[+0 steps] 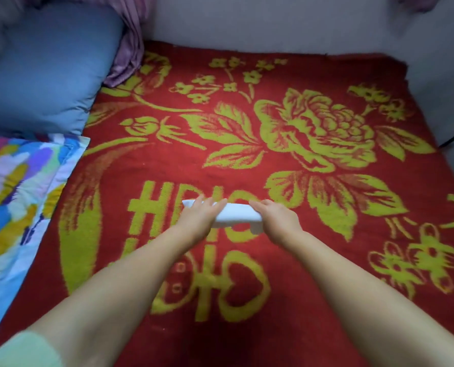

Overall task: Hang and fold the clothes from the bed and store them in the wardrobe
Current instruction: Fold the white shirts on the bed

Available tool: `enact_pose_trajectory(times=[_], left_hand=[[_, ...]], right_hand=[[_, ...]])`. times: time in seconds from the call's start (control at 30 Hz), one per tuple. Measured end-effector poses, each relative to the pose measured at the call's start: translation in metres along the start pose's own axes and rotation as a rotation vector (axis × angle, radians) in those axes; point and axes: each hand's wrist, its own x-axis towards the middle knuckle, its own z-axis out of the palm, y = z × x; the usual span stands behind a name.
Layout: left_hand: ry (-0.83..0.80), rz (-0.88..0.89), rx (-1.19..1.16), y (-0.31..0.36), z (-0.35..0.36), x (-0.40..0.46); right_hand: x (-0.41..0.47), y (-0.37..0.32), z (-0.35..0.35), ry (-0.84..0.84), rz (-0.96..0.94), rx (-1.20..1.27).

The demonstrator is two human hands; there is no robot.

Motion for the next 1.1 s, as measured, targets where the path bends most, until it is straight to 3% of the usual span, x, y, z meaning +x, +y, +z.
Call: enact_pose_trajectory(times=[0.27,0.53,0.83,1.1], left_hand=[[0.206,0.172,0.142,0.032,-0.138,-0.051],[0.359,0.237,0.236,0.084,-0.213,-0.074],[0.408,-0.066,0.25,0.097,-0.212,-0.121],[0.349,-0.423,0.135,0.066,-0.165,-0.239]], right_hand=[[-0.076,-0.013,-0.124,0.188,0.064,-0.015],[-0.13,0.014,-0.198,0.344,0.05,-0.089],[-0.127,0.009,-0.235,0.346,-0.244,-0.215],[-0.125,-0.086,-0.212,0.283,-0.614,-0.34]])
